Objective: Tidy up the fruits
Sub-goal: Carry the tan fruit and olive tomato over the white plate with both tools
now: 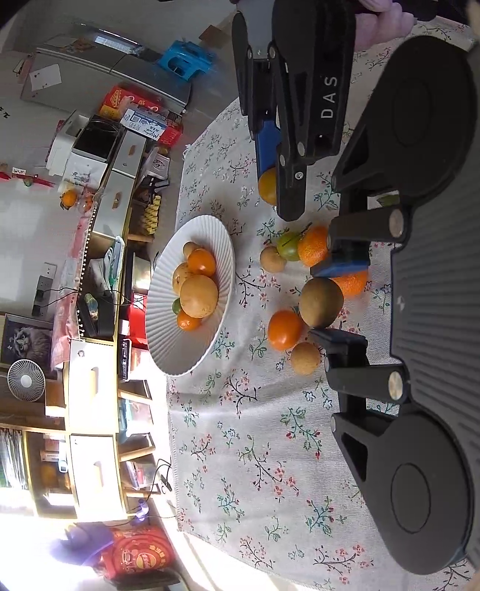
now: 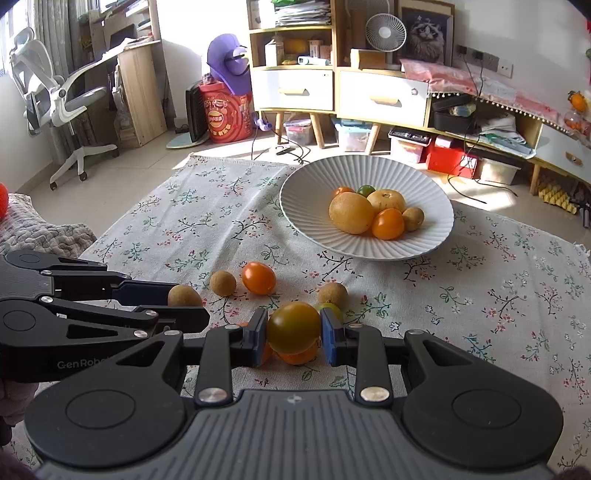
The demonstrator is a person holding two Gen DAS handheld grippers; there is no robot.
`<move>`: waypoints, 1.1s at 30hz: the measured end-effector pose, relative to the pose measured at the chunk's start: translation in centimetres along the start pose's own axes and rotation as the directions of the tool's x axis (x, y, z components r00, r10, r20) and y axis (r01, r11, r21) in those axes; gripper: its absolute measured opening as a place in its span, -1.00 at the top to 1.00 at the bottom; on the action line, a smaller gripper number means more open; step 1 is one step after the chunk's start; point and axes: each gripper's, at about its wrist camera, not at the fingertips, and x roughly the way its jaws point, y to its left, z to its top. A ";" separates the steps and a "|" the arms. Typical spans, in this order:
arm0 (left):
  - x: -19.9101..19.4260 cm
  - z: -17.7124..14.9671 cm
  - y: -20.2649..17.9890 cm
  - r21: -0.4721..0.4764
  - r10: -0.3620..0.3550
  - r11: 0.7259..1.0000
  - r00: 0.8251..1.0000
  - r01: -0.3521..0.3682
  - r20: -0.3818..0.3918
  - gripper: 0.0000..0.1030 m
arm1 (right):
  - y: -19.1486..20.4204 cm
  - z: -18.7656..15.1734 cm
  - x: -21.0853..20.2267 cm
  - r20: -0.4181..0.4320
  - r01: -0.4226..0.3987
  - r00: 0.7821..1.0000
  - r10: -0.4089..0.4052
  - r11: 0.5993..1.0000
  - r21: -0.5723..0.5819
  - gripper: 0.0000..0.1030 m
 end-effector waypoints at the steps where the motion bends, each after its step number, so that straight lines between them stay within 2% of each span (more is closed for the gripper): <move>1: 0.1 0.4 -0.1 -0.005 -0.001 1.000 1.000 0.001 0.005 0.50 | -0.2 0.3 0.0 0.004 0.005 1.000 -0.005 1.000 0.003 0.47; 6: 1.0 1.9 -0.7 -0.041 -0.002 0.999 1.000 0.004 0.028 0.50 | -1.4 1.6 0.3 0.026 0.032 0.999 -0.033 0.999 0.030 0.47; 14: 3.4 3.8 -0.8 -0.039 0.007 0.999 0.999 -0.005 0.038 0.50 | -4.7 3.0 1.3 0.042 0.043 0.998 -0.048 0.991 0.127 0.47; 18: 4.5 5.3 -0.5 -0.008 0.011 1.000 0.998 -0.011 0.066 0.50 | -6.5 3.7 2.3 0.057 0.013 0.998 -0.026 0.978 0.206 0.47; 22: 6.3 6.8 0.3 -0.033 0.022 0.999 0.998 -0.020 0.065 0.50 | -8.2 4.2 3.7 0.060 -0.005 0.998 -0.012 0.960 0.279 0.47; 26: 7.7 7.6 0.8 -0.050 0.042 0.998 0.997 -0.039 0.063 0.50 | -8.7 4.3 4.9 0.056 -0.007 0.998 -0.008 0.961 0.278 0.47; 33: 9.9 8.1 1.9 -0.079 0.049 0.996 0.998 -0.046 0.037 0.49 | -8.1 4.3 6.5 0.030 0.011 0.999 -0.017 0.979 0.203 0.47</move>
